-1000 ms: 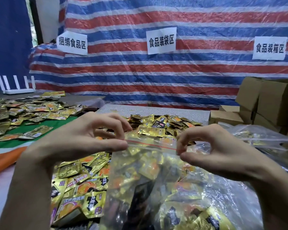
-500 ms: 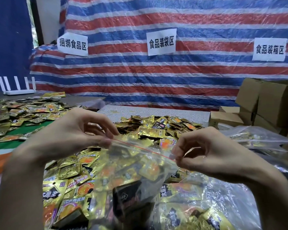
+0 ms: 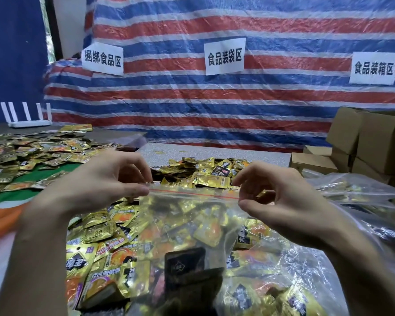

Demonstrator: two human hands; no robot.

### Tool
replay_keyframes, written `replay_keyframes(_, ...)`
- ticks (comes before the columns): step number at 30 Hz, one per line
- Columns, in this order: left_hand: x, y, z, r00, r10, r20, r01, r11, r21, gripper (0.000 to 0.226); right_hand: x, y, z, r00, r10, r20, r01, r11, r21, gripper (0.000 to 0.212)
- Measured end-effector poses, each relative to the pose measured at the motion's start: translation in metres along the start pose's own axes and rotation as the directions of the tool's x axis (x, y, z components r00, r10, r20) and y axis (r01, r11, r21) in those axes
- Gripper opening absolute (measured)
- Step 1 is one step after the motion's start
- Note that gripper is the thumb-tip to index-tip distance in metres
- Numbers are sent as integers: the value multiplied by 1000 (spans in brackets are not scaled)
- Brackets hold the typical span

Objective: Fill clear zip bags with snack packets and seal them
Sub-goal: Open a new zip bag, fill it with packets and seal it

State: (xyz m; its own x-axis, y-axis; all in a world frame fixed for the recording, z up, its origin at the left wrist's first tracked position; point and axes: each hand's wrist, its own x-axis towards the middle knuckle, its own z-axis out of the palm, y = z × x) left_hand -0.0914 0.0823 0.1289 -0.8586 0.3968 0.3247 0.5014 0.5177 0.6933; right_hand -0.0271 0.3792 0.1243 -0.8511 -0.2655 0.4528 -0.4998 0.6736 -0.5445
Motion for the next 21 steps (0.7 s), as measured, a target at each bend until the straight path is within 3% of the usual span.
replay_keyframes(6, 1, -1, 2, 999, 52, 12, -50, 994, -92, 18, 3, 2, 6, 994, -2, -112, 2, 1000, 3, 32)
replay_keyframes(11, 1, 8, 4, 994, 112, 9, -109, 982, -157, 23, -1, 0, 2, 999, -10, -48, 2, 988, -156, 25)
replay_keyframes(14, 0, 14, 6, 987, 158, 30, -150, 972, -181, 27, -1, -20, 11, 997, -47, -57, 31, 966, -257, 53)
replay_keyframes(16, 1, 17, 9, 982, 184, 36, -176, 970, -168, 29, 11, -40, 25, 998, -69, 11, 69, 947, -314, 62)
replay_keyframes(18, 2, 18, 12, 977, 210, 25, -205, 968, -144, 32, 29, -56, 40, 990, -69, 124, 109, 931, -350, 53)
replay_keyframes(21, 1, 18, 12, 971, 238, -7, -237, 965, -109, 35, 47, -69, 52, 980, -61, 188, 123, 934, -334, 19)
